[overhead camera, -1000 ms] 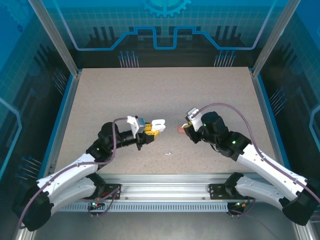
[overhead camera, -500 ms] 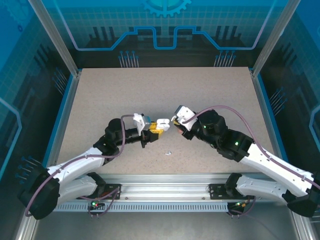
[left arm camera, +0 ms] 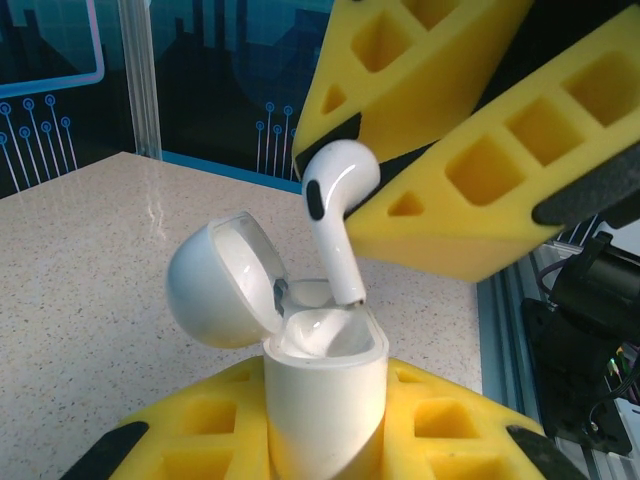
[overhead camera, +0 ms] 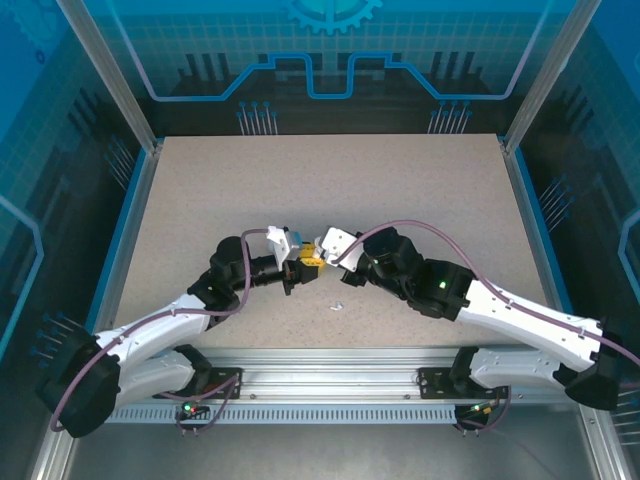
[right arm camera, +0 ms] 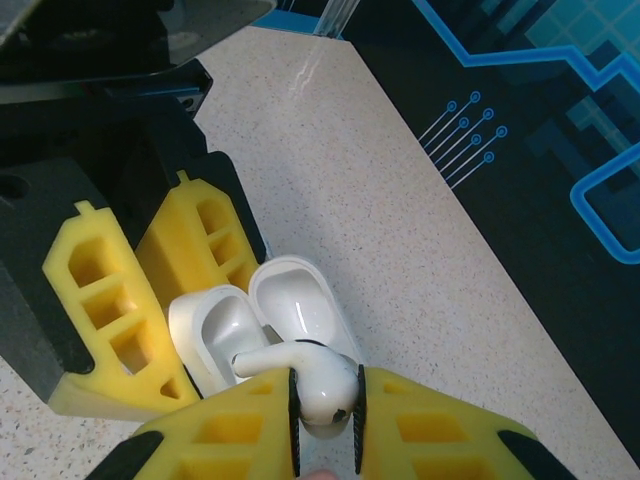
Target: Insert wireless bluetooth earbuds into charging case
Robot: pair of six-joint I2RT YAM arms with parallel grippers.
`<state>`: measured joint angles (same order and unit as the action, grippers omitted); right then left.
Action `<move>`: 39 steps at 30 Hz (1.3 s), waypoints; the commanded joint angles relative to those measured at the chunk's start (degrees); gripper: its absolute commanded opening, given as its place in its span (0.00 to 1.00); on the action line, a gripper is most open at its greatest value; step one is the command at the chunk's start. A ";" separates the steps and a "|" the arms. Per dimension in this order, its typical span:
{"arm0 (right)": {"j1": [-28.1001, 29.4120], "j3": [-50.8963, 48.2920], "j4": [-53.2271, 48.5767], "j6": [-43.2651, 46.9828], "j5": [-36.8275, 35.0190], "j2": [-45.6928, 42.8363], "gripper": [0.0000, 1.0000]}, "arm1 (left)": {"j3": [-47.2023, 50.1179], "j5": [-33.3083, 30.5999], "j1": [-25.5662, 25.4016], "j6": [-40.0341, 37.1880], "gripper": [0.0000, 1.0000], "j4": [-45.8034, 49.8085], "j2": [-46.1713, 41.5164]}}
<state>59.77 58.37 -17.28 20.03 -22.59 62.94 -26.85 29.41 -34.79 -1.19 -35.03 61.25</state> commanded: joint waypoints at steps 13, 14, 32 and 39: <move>1.98 4.11 1.19 1.42 -3.43 3.83 0.20 | -1.58 1.23 -0.57 0.14 0.01 -1.84 -0.44; 2.08 4.21 1.11 1.41 -3.43 4.06 0.20 | -1.45 1.23 -0.59 0.14 0.01 -1.89 -0.52; -0.08 5.24 -5.58 -3.78 6.53 4.40 0.31 | -0.75 0.88 -0.56 -0.27 0.02 -1.89 -1.61; -2.35 6.44 -5.94 -5.67 11.15 2.96 0.37 | -0.42 0.66 -0.55 -0.30 0.02 -2.24 -1.71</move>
<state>58.19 63.07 -21.39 16.49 -16.51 67.18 -26.85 29.43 -34.96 -1.41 -34.04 61.01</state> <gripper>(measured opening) 0.363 0.213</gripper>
